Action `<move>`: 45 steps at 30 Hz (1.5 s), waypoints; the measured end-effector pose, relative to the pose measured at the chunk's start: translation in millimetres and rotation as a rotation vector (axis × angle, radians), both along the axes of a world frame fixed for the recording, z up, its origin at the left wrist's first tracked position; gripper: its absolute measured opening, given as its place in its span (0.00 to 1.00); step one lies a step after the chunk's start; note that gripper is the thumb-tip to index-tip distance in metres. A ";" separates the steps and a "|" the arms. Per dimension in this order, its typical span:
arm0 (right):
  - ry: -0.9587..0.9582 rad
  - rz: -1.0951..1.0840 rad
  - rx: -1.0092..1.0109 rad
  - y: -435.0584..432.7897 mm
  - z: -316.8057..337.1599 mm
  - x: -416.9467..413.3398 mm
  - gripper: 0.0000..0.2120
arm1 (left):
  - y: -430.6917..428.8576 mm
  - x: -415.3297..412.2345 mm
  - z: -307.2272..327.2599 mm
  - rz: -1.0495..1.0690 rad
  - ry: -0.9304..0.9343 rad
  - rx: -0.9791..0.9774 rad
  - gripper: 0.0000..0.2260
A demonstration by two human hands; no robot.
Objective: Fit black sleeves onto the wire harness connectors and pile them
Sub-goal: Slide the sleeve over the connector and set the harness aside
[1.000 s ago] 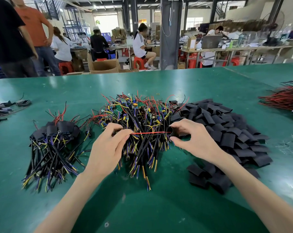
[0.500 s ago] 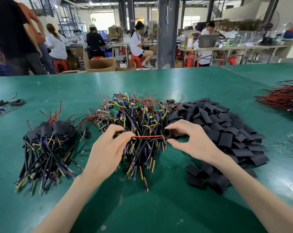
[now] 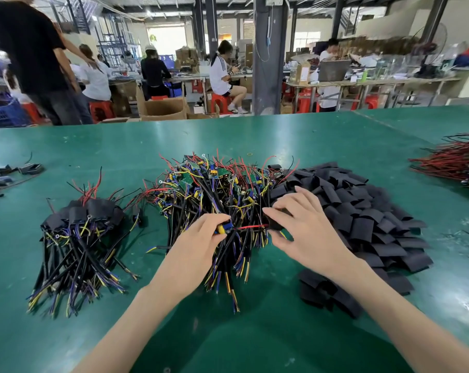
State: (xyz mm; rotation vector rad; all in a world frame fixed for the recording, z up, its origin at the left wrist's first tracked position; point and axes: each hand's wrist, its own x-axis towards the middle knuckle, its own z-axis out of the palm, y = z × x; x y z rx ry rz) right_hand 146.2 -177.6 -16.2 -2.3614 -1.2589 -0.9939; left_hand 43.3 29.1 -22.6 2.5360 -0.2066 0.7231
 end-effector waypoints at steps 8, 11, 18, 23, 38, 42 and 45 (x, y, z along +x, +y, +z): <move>0.177 0.082 -0.043 4.8 1.7 -12.1 0.19 | -2.2 -0.3 -3.2 -0.006 -0.059 0.026 0.16; 0.229 0.096 -0.057 9.6 -2.3 -20.8 0.18 | -5.4 -0.1 -6.4 -0.027 -0.081 -0.053 0.13; 0.385 0.205 0.073 13.8 -6.1 -22.4 0.19 | -7.0 0.5 -7.7 -0.061 -0.128 -0.023 0.11; 0.500 0.289 0.117 12.4 -4.2 -20.7 0.15 | -6.6 -0.5 -8.4 -0.102 -0.123 -0.043 0.10; 0.405 0.292 0.096 15.0 -10.9 -20.3 0.17 | -6.6 1.3 -10.3 -0.031 -0.148 -0.079 0.11; 0.463 0.314 0.130 14.7 -7.5 -20.3 0.17 | -4.9 1.7 -10.2 -0.053 -0.157 -0.088 0.11; 0.579 0.332 0.135 12.3 -2.2 -20.4 0.15 | -5.6 1.0 -9.8 -0.084 -0.146 -0.066 0.11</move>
